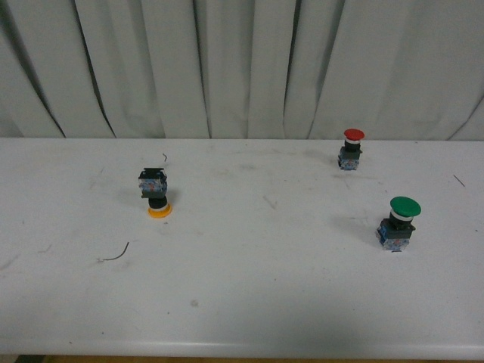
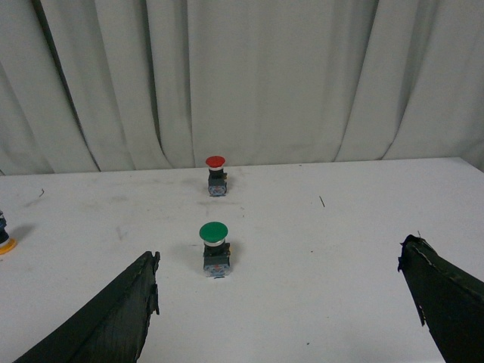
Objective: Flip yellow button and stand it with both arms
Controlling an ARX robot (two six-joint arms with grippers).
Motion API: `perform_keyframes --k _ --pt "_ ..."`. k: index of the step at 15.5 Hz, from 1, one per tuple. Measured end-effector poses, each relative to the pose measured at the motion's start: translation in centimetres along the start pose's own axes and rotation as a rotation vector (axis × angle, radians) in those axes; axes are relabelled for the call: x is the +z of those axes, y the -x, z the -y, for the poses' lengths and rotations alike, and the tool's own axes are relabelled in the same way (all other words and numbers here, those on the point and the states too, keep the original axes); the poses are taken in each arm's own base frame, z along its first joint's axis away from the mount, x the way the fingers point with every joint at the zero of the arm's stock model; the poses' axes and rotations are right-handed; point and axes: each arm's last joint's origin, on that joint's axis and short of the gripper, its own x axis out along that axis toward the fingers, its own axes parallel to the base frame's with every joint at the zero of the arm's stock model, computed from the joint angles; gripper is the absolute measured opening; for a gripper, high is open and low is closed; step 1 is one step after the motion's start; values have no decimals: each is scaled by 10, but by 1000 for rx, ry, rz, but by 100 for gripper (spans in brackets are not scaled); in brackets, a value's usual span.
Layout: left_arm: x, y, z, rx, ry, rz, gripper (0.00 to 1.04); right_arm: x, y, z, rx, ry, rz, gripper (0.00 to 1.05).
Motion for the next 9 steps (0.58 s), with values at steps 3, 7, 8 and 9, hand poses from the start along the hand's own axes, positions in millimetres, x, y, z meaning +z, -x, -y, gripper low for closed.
perform_keyframes --k 3,7,8,9 --pt "0 0 0 0 0 0 98 0 0 0 0 0 0 98" --pt "0 0 0 0 0 0 98 0 0 0 0 0 0 98" --pt "0 0 0 0 0 0 98 0 0 0 0 0 0 98" --pt "0 0 0 0 0 0 98 0 0 0 0 0 0 98"
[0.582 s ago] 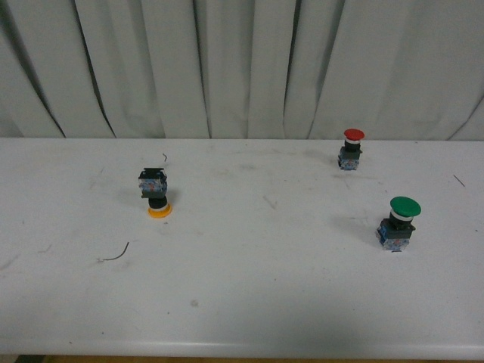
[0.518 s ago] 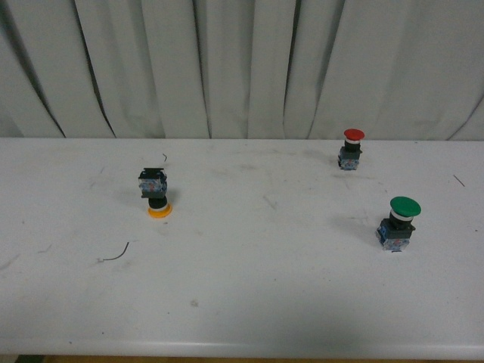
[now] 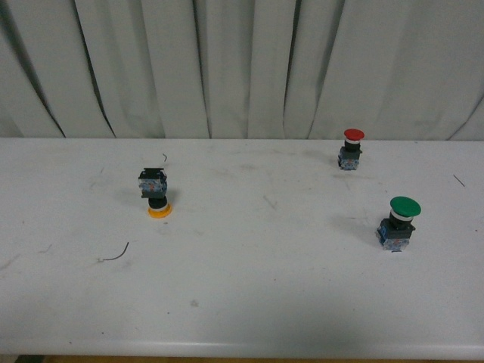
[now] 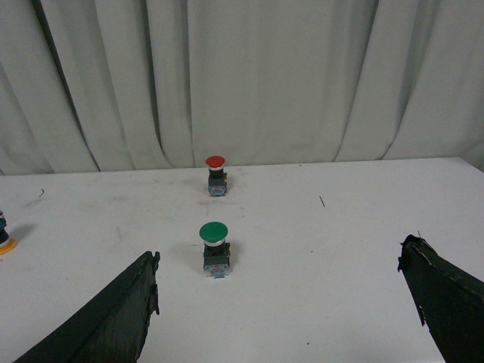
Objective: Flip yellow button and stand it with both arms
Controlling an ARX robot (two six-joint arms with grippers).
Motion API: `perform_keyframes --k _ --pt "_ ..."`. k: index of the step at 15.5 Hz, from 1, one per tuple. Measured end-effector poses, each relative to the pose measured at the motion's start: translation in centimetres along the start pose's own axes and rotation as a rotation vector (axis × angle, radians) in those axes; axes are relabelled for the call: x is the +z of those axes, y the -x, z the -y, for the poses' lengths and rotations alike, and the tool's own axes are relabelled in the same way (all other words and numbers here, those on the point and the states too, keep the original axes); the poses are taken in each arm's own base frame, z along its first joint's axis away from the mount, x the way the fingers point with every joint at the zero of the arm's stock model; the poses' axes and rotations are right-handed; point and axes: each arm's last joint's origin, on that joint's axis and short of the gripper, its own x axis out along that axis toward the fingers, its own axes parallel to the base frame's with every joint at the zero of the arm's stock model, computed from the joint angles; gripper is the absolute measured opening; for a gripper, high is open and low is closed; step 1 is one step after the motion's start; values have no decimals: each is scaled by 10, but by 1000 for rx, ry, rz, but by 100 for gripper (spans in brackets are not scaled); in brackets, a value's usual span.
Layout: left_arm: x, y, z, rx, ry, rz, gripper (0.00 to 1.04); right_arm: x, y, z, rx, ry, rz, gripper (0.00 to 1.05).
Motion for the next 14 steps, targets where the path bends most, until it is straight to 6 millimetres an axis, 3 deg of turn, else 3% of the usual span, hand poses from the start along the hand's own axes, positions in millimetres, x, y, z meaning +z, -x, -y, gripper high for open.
perform_keyframes --k 12,13,14 --pt "0 0 0 0 0 0 98 0 0 0 0 0 0 98" --pt "-1 0 0 16 14 -41 98 0 0 0 0 0 0 98" --pt "0 0 3 96 64 -213 98 0 0 0 0 0 0 98"
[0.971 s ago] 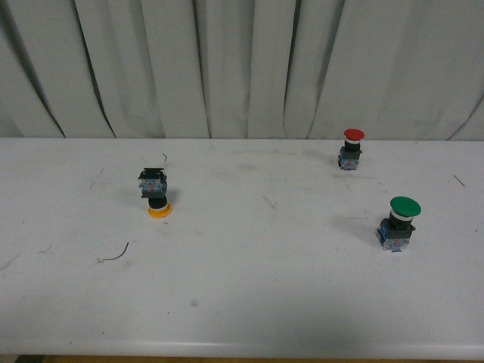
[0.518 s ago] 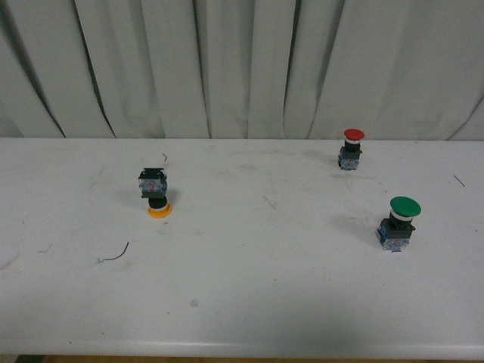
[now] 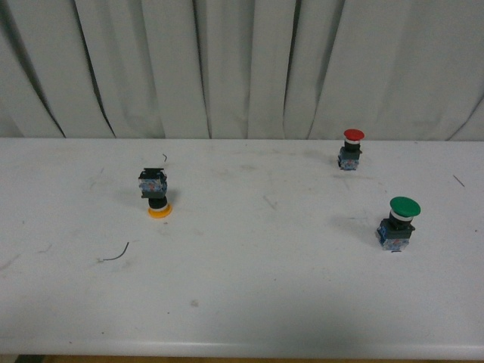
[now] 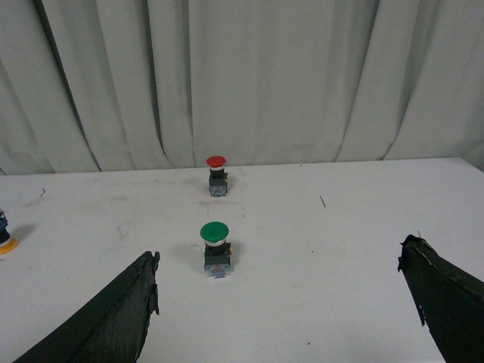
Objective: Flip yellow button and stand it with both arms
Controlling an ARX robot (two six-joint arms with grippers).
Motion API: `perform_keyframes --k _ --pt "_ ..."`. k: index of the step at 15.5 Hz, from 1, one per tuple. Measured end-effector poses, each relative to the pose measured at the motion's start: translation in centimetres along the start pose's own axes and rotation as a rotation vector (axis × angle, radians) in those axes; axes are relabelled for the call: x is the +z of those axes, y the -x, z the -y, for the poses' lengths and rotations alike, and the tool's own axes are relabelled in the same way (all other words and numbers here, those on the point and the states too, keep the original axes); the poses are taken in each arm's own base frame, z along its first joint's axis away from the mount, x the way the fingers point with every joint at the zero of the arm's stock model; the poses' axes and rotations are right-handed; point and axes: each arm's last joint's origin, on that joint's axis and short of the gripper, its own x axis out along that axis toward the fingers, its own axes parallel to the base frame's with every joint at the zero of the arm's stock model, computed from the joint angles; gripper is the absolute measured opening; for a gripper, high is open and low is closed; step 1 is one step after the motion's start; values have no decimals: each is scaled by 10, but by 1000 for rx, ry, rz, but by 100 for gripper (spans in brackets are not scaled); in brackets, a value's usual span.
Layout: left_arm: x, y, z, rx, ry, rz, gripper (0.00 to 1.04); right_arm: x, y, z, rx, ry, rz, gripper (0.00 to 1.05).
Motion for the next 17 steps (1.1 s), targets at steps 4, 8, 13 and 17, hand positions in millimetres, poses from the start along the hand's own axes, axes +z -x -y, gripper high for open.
perform_keyframes --k 4,8,13,17 --pt "37 -11 3 19 108 90 98 0 0 0 1 0 1 98" --pt "75 -96 12 -108 69 119 98 0 0 0 1 0 0 98" --pt "50 -242 53 -196 -12 -213 98 0 0 0 1 0 0 98" --pt "45 -303 78 -221 -79 -337 98 0 0 0 1 0 0 98"
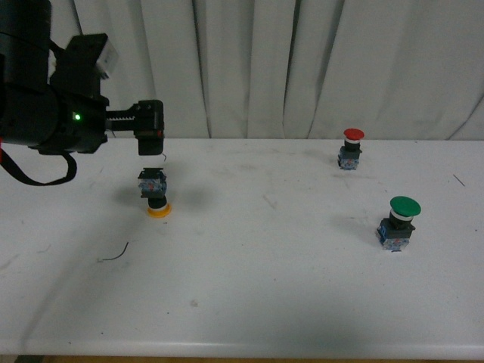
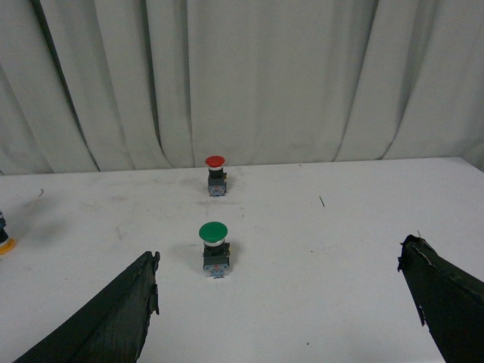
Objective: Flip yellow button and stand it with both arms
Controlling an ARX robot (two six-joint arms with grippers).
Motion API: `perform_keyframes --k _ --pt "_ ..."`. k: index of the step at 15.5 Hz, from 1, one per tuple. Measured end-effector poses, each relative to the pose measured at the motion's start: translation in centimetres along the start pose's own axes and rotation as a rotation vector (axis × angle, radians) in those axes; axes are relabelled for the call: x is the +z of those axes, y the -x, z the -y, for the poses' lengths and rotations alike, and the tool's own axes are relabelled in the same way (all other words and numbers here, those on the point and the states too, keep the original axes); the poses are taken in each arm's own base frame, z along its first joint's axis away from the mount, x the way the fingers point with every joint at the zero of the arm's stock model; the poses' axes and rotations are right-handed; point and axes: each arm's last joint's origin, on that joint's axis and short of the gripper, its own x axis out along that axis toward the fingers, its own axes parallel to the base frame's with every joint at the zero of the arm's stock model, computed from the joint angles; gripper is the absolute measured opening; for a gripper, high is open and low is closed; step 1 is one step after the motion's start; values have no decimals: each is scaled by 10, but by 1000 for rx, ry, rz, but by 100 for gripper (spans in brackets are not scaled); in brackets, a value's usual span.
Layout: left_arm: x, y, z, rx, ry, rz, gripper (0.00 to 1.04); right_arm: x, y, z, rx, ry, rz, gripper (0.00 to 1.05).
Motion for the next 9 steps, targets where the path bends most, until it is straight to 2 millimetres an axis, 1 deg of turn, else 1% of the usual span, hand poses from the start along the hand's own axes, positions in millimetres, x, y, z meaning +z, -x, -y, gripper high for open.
perform_keyframes --k 2,4,9 --pt "-4 -18 -1 17 -13 -52 98 0 0 0 0 0 0 98" --pt "-8 -29 -2 29 -10 -94 98 0 0 0 0 0 0 98" --pt "-8 -44 -5 47 26 -151 98 0 0 0 0 0 0 98"
